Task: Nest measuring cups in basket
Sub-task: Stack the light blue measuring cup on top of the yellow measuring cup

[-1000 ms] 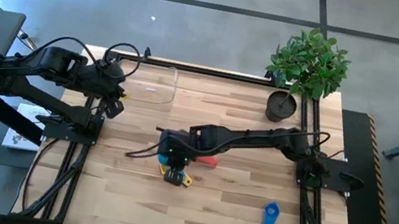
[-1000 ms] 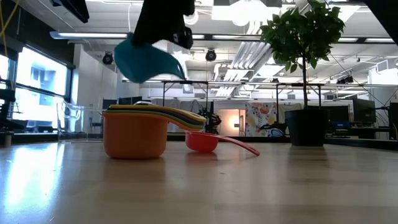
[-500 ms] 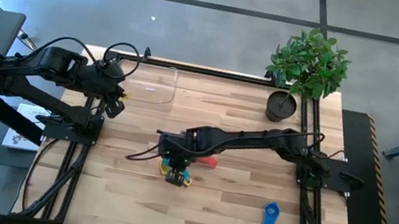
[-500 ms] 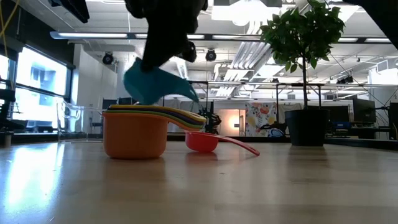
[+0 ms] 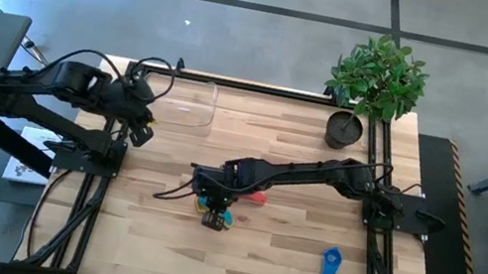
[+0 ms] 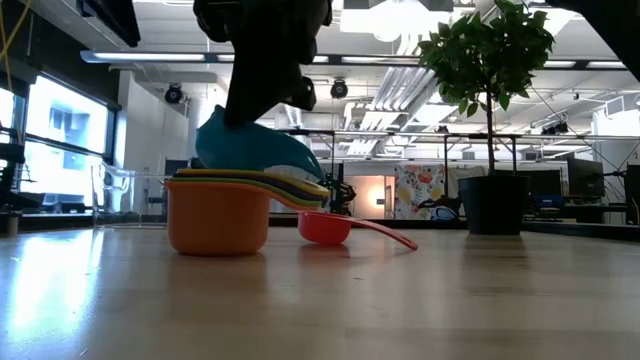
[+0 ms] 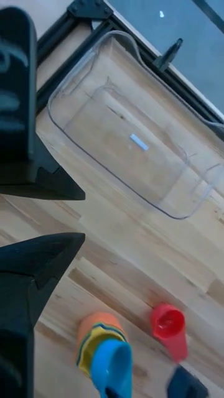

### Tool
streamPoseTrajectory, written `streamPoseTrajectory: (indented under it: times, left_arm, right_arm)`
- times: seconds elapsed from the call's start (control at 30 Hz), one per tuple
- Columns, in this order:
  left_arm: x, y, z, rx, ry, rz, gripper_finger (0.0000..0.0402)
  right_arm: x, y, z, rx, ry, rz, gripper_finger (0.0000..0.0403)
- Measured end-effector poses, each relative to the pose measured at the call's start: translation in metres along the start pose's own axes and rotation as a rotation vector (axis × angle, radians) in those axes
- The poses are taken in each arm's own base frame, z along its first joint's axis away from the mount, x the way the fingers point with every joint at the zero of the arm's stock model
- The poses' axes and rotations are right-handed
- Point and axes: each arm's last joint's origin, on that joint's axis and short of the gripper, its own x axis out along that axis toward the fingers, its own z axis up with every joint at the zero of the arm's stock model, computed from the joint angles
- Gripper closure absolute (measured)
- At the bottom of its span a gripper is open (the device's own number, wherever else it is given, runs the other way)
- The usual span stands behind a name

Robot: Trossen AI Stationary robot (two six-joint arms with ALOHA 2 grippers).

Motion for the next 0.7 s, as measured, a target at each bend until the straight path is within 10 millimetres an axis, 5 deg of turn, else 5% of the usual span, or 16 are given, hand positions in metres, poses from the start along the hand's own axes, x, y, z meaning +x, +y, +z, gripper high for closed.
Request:
streamPoseTrajectory:
  times: [0.3, 0.7]
  left_arm:
    - [0.02, -0.003, -0.01, 0.028, 0.069, 0.042, 0.0316]
    - [0.023, -0.003, -0.011, 0.033, 0.078, 0.047, 0.0316]
  right_arm:
    - [0.0, 0.0, -0.001, 0.006, 0.01, 0.016, 0.0382]
    - [0.0, 0.003, 0.0, -0.018, -0.01, 0.001, 0.0317]
